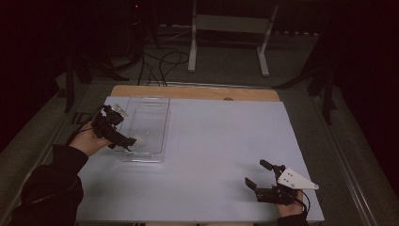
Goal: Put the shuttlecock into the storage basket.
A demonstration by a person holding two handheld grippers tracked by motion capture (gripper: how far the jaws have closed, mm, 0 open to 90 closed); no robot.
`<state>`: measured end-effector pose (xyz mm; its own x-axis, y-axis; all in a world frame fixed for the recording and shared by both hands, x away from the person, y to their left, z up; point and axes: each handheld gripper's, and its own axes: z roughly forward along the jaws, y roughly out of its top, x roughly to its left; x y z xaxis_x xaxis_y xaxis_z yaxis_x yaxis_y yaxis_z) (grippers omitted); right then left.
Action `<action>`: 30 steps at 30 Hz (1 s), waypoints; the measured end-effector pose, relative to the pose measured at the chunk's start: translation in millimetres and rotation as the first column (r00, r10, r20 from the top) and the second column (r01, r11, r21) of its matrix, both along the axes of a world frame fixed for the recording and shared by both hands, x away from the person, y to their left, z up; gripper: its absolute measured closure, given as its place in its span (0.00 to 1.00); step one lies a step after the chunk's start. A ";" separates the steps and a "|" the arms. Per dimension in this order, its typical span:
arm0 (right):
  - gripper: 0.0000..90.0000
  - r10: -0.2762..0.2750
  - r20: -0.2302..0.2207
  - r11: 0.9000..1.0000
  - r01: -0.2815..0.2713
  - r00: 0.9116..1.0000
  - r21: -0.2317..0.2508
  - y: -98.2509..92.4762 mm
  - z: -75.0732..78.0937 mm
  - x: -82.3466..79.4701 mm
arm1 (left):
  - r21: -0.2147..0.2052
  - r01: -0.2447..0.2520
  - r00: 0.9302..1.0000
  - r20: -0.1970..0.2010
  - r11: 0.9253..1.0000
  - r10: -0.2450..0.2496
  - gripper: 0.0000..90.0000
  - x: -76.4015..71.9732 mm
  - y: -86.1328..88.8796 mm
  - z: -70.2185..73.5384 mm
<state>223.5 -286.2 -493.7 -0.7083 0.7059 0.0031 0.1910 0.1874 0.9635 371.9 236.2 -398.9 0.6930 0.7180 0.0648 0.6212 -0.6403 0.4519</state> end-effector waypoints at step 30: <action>0.15 0.001 -0.002 1.000 -0.001 1.000 -0.003 -0.1 0.0 0.2 | -0.203 0.074 0.991 0.125 0.976 -0.049 0.00 -2.0 -41.0 23.5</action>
<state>223.7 -286.3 -493.6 -0.7088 0.7054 0.0023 0.1924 0.1902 0.9627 370.0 195.2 -375.5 0.7322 0.6811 0.0041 0.5176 -0.5604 0.6465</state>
